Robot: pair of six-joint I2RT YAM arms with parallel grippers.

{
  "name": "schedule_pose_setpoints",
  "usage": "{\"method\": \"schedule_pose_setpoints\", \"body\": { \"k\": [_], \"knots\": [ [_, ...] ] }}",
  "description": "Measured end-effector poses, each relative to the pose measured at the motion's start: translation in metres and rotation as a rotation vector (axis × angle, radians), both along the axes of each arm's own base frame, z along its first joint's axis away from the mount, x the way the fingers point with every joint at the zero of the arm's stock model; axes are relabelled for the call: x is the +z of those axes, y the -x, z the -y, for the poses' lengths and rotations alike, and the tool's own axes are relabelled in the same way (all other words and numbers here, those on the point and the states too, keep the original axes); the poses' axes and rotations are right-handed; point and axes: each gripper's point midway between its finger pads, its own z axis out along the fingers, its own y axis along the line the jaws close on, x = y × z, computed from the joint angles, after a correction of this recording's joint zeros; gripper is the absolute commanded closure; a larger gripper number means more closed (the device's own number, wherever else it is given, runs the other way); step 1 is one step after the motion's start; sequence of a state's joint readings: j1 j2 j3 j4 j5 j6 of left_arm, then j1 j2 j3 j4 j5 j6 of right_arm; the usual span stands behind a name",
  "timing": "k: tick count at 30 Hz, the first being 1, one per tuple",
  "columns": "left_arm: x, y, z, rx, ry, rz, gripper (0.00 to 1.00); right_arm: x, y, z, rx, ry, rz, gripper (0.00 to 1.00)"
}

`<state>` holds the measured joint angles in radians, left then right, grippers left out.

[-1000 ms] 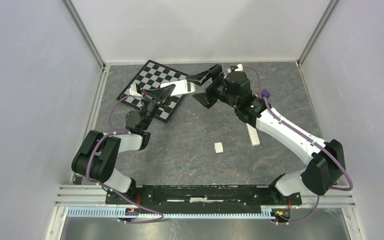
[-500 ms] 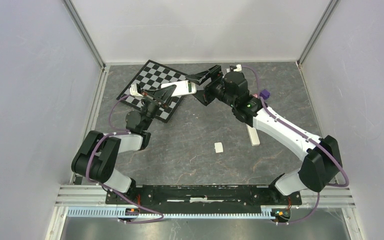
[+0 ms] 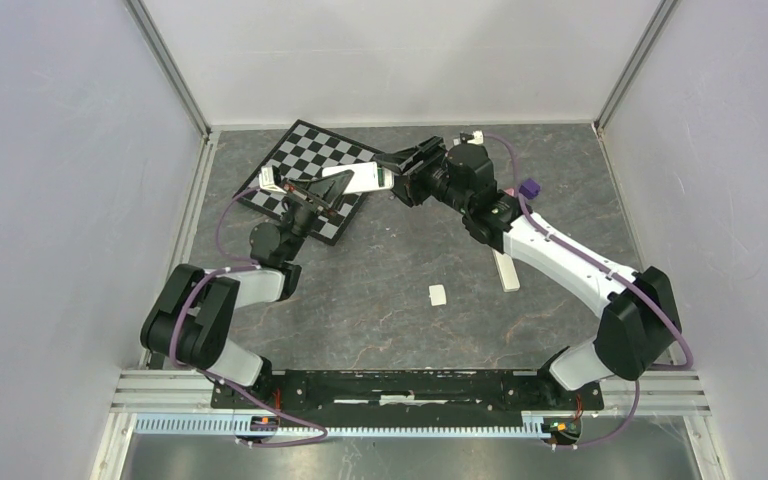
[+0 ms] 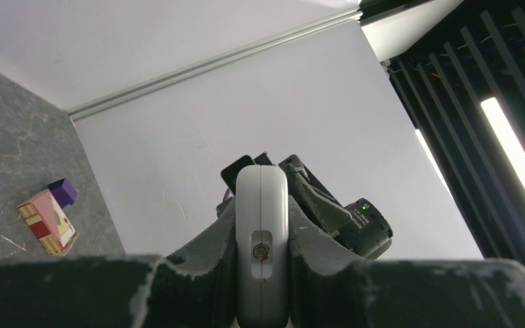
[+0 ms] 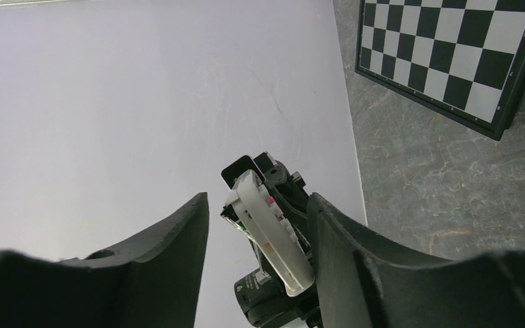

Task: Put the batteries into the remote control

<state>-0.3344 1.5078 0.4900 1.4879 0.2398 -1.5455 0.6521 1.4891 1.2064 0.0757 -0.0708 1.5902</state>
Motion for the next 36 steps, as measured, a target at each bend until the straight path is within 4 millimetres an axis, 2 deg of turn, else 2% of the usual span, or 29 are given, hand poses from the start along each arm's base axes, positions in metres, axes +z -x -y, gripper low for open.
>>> {"method": "schedule_pose_setpoints", "body": {
  "k": [10,24,36],
  "knots": [
    [0.009,0.006,0.0,0.006,-0.016,0.043,0.98,0.003,0.001,-0.001,0.016,-0.025,0.014,0.59],
    [0.009,0.004,0.001,0.003,-0.006,0.034,0.98,0.003,0.001,-0.005,0.059,-0.024,0.059,0.68],
    [-0.001,-0.004,0.006,-0.031,0.008,-0.026,0.98,-0.006,-0.006,-0.004,0.09,0.034,0.115,0.69]
  ]
}}
